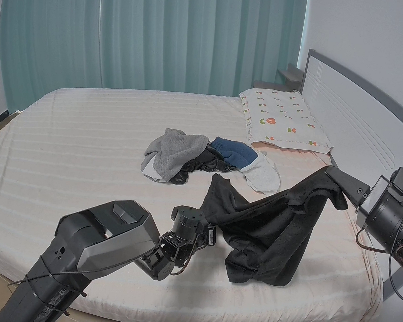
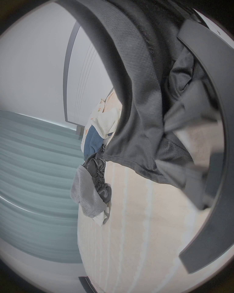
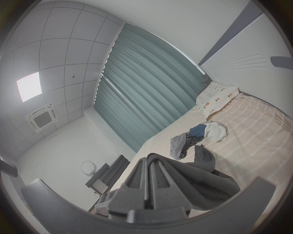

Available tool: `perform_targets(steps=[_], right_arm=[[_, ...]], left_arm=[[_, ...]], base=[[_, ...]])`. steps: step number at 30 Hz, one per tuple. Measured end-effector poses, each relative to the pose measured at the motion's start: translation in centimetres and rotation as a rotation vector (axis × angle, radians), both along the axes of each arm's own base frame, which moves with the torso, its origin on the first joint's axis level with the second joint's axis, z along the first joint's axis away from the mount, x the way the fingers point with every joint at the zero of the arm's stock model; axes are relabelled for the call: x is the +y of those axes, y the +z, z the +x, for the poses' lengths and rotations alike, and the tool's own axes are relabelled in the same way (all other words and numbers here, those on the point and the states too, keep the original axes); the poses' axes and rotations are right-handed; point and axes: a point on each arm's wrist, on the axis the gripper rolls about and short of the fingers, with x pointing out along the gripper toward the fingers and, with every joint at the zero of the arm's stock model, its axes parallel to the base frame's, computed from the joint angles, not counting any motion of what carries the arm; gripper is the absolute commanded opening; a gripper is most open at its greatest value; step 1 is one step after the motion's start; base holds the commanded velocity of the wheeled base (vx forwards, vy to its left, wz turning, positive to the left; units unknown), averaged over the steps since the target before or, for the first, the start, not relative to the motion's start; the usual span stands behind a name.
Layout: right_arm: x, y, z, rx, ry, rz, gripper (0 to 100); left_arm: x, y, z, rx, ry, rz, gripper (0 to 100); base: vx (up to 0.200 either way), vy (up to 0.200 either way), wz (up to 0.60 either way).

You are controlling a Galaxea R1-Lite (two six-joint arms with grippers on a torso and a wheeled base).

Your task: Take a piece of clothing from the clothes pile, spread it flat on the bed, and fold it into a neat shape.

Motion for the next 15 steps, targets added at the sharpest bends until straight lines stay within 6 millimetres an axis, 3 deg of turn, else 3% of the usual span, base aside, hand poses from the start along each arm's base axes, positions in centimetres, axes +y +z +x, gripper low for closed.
perform_targets(steps=[8, 15], right_arm=[[-0.3, -0.6, 0.9, 0.042, -0.03, 0.013, 0], [0.1, -1.9, 3.5, 0.102, -0.069, -0.008, 0]], left_arm=[[1.2, 1.9, 0.9, -0.025, 0.11, -0.058, 0], [4.2, 7.9, 0.3, -0.059, 0.182, -0.116, 0]], base=[[0.0, 0.0, 0.0], [0.0, 0.0, 0.0]])
